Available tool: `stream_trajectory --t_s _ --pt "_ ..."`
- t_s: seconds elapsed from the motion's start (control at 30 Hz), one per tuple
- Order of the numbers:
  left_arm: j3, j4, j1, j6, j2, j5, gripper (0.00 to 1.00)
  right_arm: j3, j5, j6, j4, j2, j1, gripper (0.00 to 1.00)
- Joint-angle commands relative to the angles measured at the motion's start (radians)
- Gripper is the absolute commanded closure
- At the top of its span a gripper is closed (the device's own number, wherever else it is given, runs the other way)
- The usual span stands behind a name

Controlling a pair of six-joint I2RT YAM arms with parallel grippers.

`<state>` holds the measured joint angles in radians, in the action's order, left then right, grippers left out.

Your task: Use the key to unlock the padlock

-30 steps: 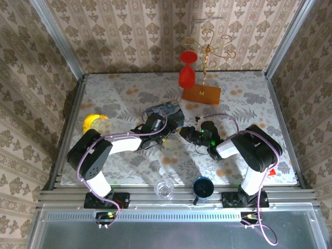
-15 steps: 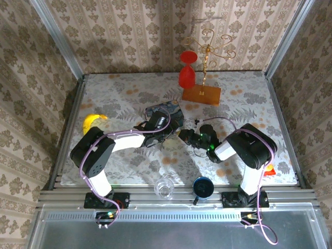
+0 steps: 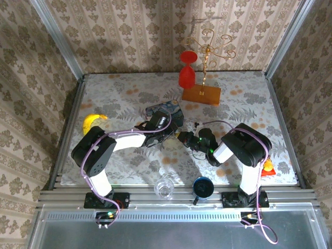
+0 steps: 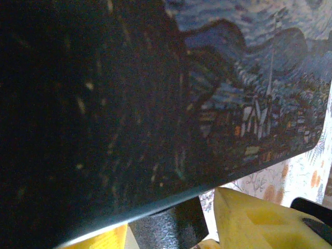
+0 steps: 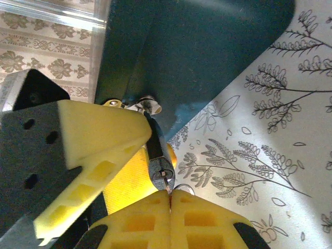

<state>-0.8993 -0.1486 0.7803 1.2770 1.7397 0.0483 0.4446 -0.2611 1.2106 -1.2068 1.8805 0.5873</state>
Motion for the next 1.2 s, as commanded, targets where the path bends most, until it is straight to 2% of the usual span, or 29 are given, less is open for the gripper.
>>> stream_trajectory --t_s 0.0,0.13,0.3,0.43,0.57,0.8,0.9,0.97,1.07,1.17 --pt "-0.026 0.006 0.009 -0.028 0.011 -0.007 0.57 -0.008 0.033 0.028 -0.053 0.027 0.01 1.0" --pt "-0.018 0.006 0.01 -0.034 0.004 -0.009 0.62 -0.007 0.033 0.056 -0.081 0.045 0.011 1.0" --pt "-0.018 0.006 0.01 -0.042 0.006 -0.013 0.62 -0.003 0.032 0.061 -0.08 0.047 0.014 1.0" --pt "-0.024 0.006 0.009 -0.041 0.014 -0.001 0.71 0.0 0.032 0.063 -0.078 0.046 0.016 1.0" --pt "-0.029 0.013 0.009 -0.039 0.015 0.017 0.85 0.0 0.037 0.063 -0.078 0.045 0.016 1.0" --pt "-0.015 0.02 0.007 -0.034 0.003 0.046 1.0 -0.002 0.052 0.063 -0.078 0.042 0.015 1.0" --pt "-0.013 0.024 0.005 -0.031 0.002 0.051 1.0 0.005 0.053 0.049 -0.062 0.036 0.014 1.0" --pt "-0.012 0.025 0.003 -0.029 0.0 0.05 1.0 0.008 0.057 0.032 -0.025 0.026 0.016 0.96" --pt "-0.011 0.027 -0.001 -0.028 -0.006 0.046 1.0 -0.002 0.071 0.0 0.041 -0.01 0.019 0.82" --pt "-0.01 0.037 -0.003 -0.03 -0.011 0.038 1.0 -0.016 0.091 -0.049 0.13 -0.074 0.02 0.74"
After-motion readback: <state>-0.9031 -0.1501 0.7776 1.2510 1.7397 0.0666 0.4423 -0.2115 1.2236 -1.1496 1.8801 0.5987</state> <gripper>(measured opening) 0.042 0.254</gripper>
